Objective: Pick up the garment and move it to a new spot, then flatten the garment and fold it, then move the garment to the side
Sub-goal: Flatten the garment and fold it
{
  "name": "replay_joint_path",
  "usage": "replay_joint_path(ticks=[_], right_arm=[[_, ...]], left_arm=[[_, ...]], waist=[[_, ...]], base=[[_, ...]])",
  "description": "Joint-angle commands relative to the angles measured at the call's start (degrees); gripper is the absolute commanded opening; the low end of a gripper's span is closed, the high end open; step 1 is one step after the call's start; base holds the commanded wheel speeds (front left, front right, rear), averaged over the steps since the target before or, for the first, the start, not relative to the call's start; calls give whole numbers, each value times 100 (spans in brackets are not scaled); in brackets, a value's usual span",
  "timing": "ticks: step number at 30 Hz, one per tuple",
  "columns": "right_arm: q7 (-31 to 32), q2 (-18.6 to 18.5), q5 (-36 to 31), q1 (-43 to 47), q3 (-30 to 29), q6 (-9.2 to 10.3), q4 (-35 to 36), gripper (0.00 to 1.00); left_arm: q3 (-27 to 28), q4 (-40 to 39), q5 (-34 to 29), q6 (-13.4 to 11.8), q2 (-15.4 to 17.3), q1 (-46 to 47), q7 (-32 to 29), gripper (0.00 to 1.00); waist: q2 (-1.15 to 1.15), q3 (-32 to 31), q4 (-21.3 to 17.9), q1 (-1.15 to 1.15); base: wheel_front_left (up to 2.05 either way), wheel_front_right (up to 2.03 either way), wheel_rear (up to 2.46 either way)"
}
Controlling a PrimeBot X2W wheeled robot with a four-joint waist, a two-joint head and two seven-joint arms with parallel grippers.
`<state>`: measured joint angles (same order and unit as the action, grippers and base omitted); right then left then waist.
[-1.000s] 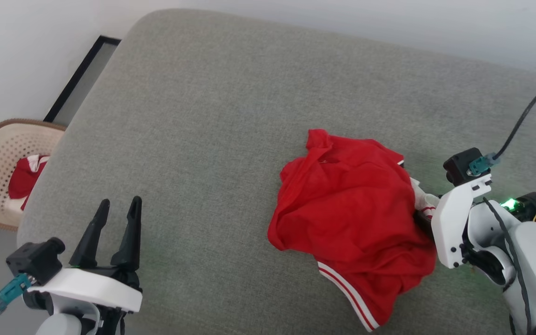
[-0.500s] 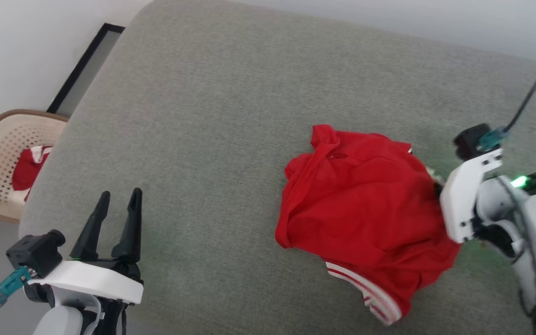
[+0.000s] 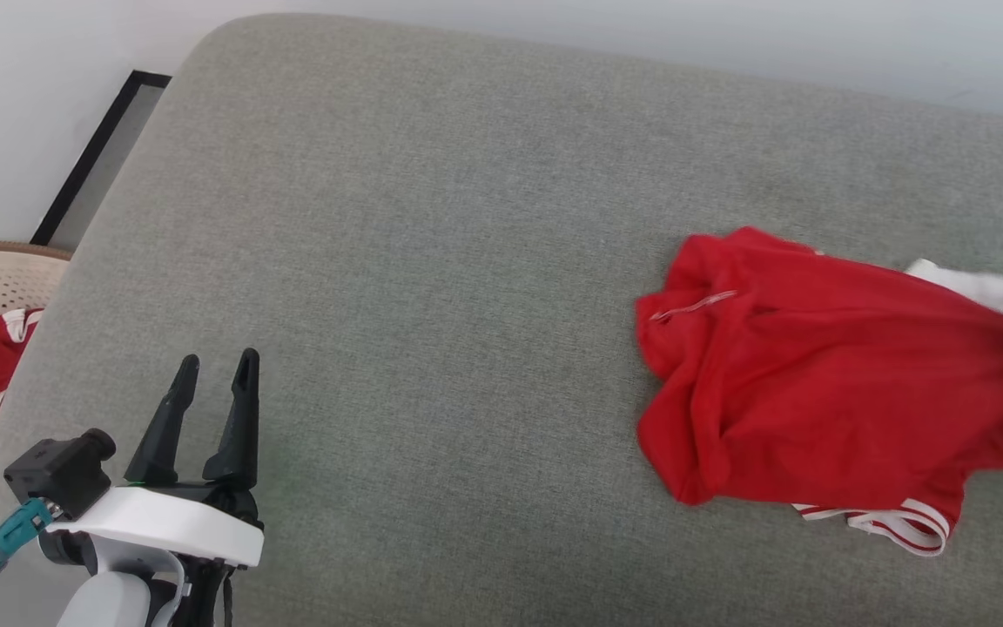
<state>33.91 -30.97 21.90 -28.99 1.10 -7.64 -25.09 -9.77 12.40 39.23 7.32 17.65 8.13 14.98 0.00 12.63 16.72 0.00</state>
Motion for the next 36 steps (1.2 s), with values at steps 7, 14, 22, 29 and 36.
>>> replay_joint_path(ticks=[7, 14, 22, 29, 36], right_arm=[[142, 501, -343, 402, -512, 15, -426, 5], [-207, 799, -499, 225, -567, 15, -504, 100], [-778, 1075, -441, 334, -413, 15, 21, 100], [-1718, 1532, -615, 639, -527, 15, 875, 100], [-2785, 2114, -970, 998, -544, 15, 1571, 100]], left_arm=[[-36, -4, -71, 20, -7, 71, 29, 100], [-116, -24, -108, 20, 160, 166, 29, 100], [-415, -75, 134, 20, 502, 461, -123, 100], [-811, -430, 439, 20, 925, 1018, -970, 100], [-1335, -593, 618, 20, 1193, 1686, -2006, 100]], waist=[[0, -22, -90, 0], [0, -75, -256, 0], [0, -254, -656, 0], [0, -398, -1173, 0], [0, -420, -1803, 0]], base=[[0, 0, 0], [0, 0, 0], [0, 0, 0], [0, 0, 0], [0, 0, 0]])
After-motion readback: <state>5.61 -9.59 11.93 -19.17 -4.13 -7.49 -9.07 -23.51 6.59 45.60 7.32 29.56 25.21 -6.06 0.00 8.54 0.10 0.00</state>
